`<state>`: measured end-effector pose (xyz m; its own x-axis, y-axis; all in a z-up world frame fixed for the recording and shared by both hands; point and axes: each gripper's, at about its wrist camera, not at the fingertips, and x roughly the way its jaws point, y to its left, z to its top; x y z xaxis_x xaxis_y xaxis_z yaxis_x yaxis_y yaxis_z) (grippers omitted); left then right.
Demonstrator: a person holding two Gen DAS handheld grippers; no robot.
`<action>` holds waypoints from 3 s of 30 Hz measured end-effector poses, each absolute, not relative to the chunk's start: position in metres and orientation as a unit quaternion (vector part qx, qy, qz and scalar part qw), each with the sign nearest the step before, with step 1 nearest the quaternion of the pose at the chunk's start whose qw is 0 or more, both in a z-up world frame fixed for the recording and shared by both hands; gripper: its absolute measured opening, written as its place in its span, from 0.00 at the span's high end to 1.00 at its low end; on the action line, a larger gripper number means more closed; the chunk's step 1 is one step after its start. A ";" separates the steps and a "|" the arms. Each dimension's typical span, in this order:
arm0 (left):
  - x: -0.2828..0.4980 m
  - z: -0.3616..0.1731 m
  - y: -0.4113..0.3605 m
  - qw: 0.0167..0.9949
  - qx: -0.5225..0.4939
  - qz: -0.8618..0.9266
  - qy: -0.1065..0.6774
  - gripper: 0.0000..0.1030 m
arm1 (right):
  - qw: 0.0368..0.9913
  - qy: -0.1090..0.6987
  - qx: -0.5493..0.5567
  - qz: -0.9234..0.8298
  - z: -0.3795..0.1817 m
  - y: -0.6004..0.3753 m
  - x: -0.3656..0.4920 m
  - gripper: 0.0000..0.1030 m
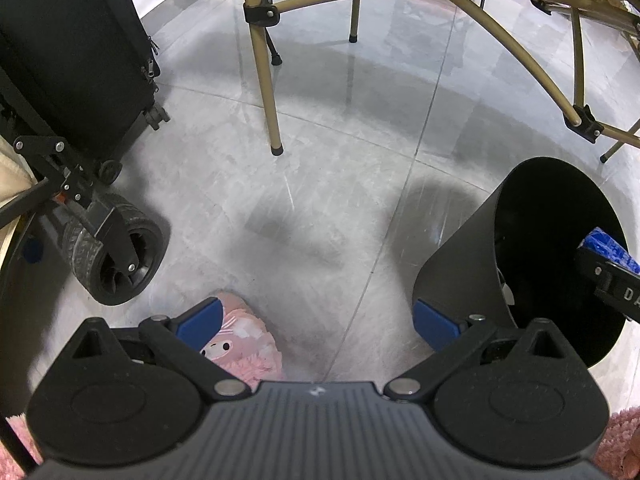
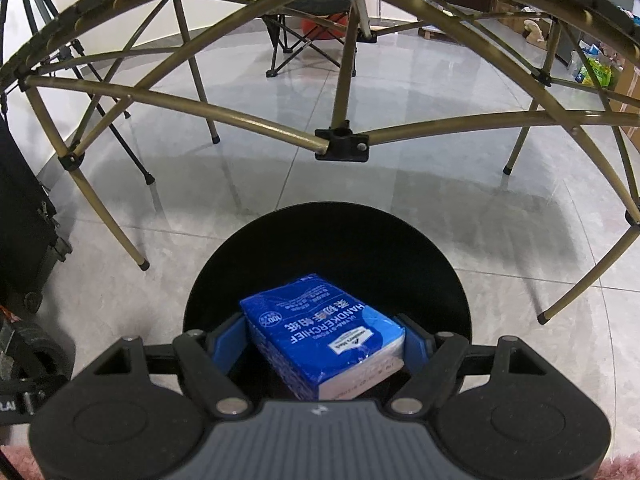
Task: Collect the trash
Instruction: 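Move the right tool with the tissue pack over the bin and open it, then withdraw the empty right tool from the bin, then raise both tools up toward the cloth pile on the table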
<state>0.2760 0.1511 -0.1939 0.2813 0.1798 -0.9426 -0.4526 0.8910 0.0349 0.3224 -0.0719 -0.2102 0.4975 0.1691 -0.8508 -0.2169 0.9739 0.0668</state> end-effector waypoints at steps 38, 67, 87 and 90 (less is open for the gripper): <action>0.273 -0.191 0.151 0.796 -0.122 0.196 0.560 0.00 | 0.861 0.493 -0.001 0.120 -0.212 -0.067 0.330 0.11; 0.257 -0.085 0.125 0.898 -0.114 0.181 0.384 0.00 | 0.946 0.307 -0.005 0.108 -0.109 -0.130 0.295 0.11; 0.315 -0.002 0.090 0.945 -0.093 0.167 0.265 0.00 | 0.982 0.151 0.016 0.115 -0.042 -0.171 0.325 0.00; 0.329 0.003 0.087 0.948 -0.092 0.164 0.256 0.00 | 0.982 0.147 0.017 0.120 -0.039 -0.174 0.340 0.00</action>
